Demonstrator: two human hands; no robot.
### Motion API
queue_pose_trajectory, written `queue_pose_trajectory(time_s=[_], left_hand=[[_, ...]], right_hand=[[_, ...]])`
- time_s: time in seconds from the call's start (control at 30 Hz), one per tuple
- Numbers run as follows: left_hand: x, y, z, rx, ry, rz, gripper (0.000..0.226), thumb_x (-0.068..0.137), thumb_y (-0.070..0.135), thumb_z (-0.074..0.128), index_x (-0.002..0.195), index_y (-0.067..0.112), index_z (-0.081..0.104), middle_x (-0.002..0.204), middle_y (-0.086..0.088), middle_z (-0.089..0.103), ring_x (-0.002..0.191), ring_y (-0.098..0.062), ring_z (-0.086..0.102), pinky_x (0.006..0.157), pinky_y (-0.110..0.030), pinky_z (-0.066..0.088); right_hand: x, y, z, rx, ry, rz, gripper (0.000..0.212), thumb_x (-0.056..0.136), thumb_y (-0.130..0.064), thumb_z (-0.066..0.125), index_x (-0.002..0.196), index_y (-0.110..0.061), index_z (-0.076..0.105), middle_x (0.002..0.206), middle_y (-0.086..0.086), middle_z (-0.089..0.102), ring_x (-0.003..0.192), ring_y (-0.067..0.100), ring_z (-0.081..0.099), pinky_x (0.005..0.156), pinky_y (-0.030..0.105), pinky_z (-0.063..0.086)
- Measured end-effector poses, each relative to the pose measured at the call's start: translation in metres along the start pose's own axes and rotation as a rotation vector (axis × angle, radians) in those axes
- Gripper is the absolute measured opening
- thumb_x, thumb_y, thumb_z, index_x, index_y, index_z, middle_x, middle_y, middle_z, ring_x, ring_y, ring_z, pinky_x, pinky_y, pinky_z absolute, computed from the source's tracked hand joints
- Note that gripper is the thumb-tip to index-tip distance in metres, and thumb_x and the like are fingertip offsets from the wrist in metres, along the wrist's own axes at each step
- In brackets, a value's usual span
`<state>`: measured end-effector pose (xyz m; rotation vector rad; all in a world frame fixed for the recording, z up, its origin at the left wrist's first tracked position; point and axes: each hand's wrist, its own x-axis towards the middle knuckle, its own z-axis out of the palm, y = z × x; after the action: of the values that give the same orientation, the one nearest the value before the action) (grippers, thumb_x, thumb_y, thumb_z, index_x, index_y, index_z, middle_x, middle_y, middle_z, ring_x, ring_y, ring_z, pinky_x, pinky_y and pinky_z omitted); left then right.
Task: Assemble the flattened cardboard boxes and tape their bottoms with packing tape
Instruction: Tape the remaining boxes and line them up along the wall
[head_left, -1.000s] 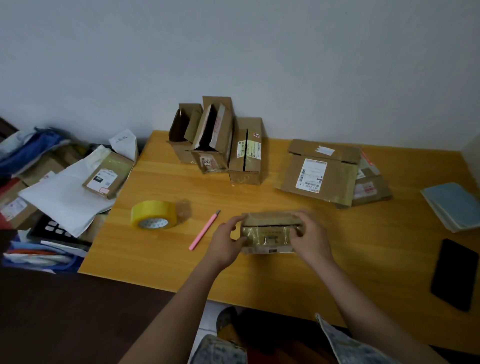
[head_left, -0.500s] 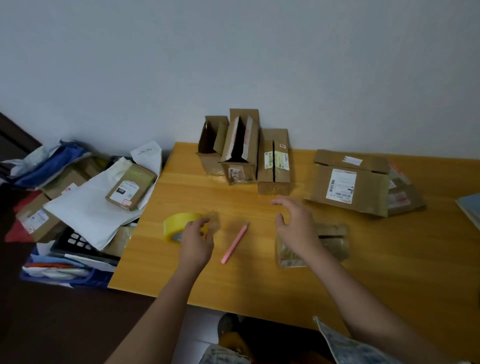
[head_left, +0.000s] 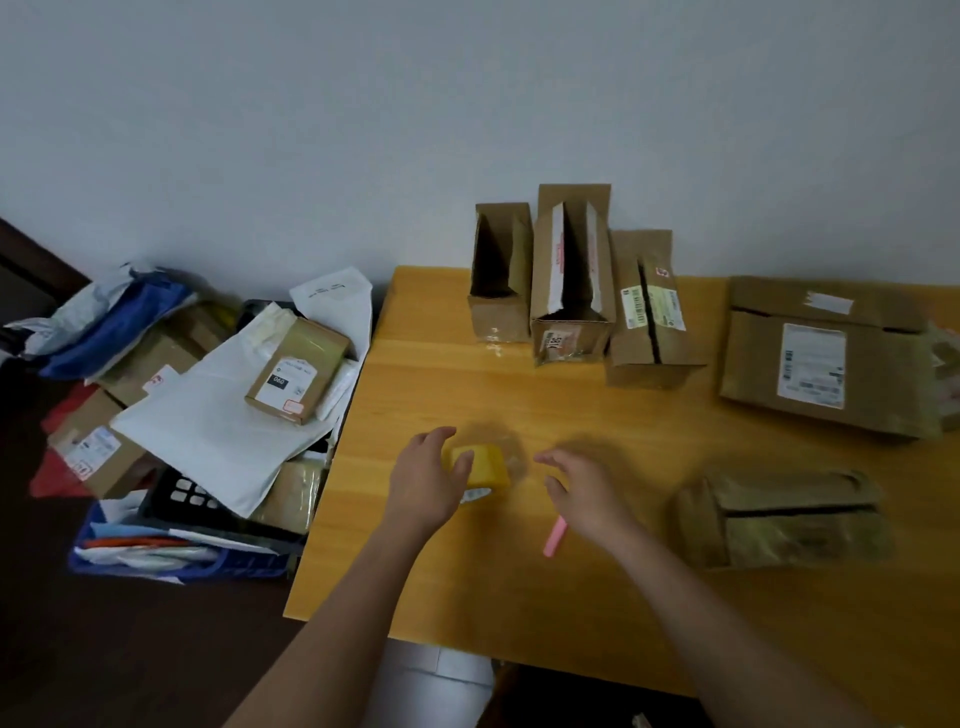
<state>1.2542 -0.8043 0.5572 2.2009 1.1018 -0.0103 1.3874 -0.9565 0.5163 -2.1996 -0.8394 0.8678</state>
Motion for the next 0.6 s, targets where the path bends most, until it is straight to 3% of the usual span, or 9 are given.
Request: queue_pose_trajectory(time_s=[0.17,0.23,0.33,0.43,0.5,0.6], left_hand=[[0.01,-0.028,0.005,-0.059,-0.071,-0.024,0.047,0.089,0.049,0.061,0.111,0.008,0.064,0.104,-0.01,0.064,0.099,-0.027,0.058,0.083,-0.036,0.046],[0.009,-0.041,0.002,-0.148,-0.115,-0.05,0.054,0.084,0.053,0.063,0.113,0.008,0.063,0.107,-0.009,0.064,0.1,-0.025,0.059,0.083,-0.032,0.046],[0.007,-0.047,-0.003,-0.201,-0.155,-0.033,0.049,0.085,0.047,0.065,0.116,0.01,0.062,0.105,-0.004,0.063,0.098,-0.018,0.058,0.074,-0.015,0.041],[0.01,-0.047,-0.004,-0.247,-0.16,-0.029,0.039,0.087,0.043,0.066,0.111,0.012,0.063,0.097,0.002,0.062,0.088,-0.012,0.057,0.064,-0.007,0.038],[0.01,-0.05,-0.007,-0.281,-0.173,-0.023,0.039,0.085,0.046,0.066,0.107,0.014,0.064,0.094,0.003,0.064,0.085,-0.011,0.059,0.065,-0.009,0.04],[0.007,-0.055,-0.011,-0.351,-0.216,-0.021,0.045,0.078,0.052,0.063,0.104,0.015,0.065,0.093,-0.001,0.066,0.083,-0.012,0.061,0.066,-0.014,0.044]], right_hand=[[0.033,0.016,0.023,-0.131,-0.02,-0.045,0.036,0.092,-0.011,0.061,0.127,-0.019,0.062,0.128,0.005,0.059,0.124,0.026,0.047,0.102,0.029,0.03],[0.042,0.017,0.03,-0.182,-0.049,-0.067,0.041,0.093,-0.015,0.061,0.133,-0.024,0.058,0.134,0.005,0.051,0.129,0.028,0.035,0.102,0.028,0.024],[0.054,0.018,0.037,-0.203,-0.133,-0.067,0.048,0.097,-0.014,0.055,0.141,-0.032,0.049,0.158,0.001,0.017,0.145,0.026,0.005,0.116,0.037,0.014],[0.064,0.025,0.045,-0.292,-0.225,-0.093,0.035,0.098,-0.017,0.053,0.129,-0.033,0.058,0.162,-0.011,-0.011,0.147,0.024,-0.02,0.121,0.045,0.003],[0.068,0.029,0.048,-0.334,-0.249,-0.101,0.024,0.098,-0.022,0.052,0.117,-0.033,0.062,0.161,-0.016,-0.015,0.146,0.022,-0.024,0.119,0.045,-0.001],[0.072,0.03,0.048,-0.3,-0.218,-0.123,0.015,0.097,-0.022,0.054,0.108,-0.029,0.061,0.161,-0.019,-0.004,0.148,0.022,-0.018,0.119,0.043,-0.001]])
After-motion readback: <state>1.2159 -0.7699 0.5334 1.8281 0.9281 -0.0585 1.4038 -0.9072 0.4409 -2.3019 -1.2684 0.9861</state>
